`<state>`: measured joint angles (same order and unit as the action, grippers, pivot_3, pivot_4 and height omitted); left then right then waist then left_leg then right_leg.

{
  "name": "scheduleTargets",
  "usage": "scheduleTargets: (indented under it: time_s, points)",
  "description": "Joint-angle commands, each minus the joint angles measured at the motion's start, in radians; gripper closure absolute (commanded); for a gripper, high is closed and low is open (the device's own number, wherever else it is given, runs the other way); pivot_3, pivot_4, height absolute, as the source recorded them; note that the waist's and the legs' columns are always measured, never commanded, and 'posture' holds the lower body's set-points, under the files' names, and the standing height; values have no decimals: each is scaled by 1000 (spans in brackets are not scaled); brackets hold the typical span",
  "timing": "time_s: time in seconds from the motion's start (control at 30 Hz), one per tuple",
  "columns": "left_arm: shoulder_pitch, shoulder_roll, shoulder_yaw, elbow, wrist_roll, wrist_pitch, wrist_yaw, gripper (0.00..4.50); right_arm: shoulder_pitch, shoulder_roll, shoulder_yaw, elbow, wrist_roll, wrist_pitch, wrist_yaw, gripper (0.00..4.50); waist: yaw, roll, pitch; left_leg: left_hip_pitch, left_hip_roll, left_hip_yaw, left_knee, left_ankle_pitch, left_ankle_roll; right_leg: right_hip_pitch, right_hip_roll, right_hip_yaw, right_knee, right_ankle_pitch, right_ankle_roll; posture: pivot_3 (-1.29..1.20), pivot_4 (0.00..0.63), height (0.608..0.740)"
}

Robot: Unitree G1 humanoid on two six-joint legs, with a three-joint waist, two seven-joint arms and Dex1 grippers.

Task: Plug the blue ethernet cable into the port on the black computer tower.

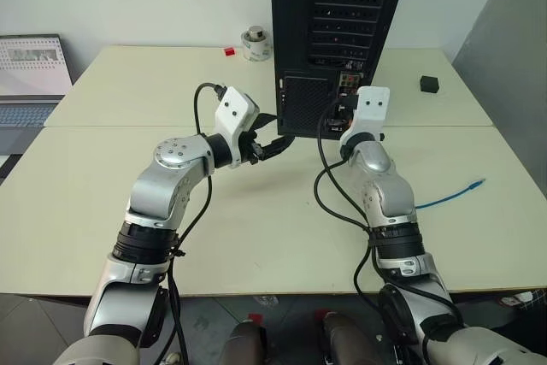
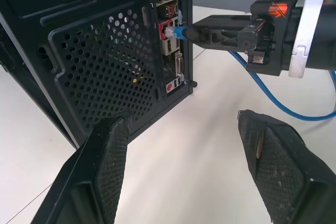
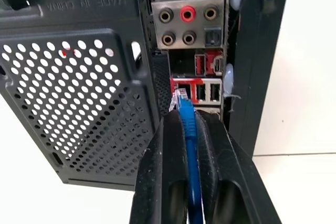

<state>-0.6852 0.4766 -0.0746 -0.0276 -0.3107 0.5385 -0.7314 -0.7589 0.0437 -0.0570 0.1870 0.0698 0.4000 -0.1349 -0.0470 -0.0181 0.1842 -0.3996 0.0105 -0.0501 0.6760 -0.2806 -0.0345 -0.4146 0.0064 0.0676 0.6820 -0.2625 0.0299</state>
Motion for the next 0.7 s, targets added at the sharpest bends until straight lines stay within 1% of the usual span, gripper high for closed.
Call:
scheduleTargets:
  time_s: [0.03, 0.7]
  points:
    - [-6, 3, 12, -20, 4, -18, -3, 1097, -29, -1, 0, 1, -7, -41, 3, 4500, 0, 0, 0, 0, 0, 0, 0, 0, 0, 0, 0, 0, 0, 0, 0, 0, 150, 740]
    - [-1, 2, 11, -27, 8, -20, -5, 1097, -44, -15, -5, 46, -21, -101, -1, 4500, -4, 0, 0, 0, 0, 0, 0, 0, 0, 0, 0, 0, 0, 0, 0, 0, 150, 740]
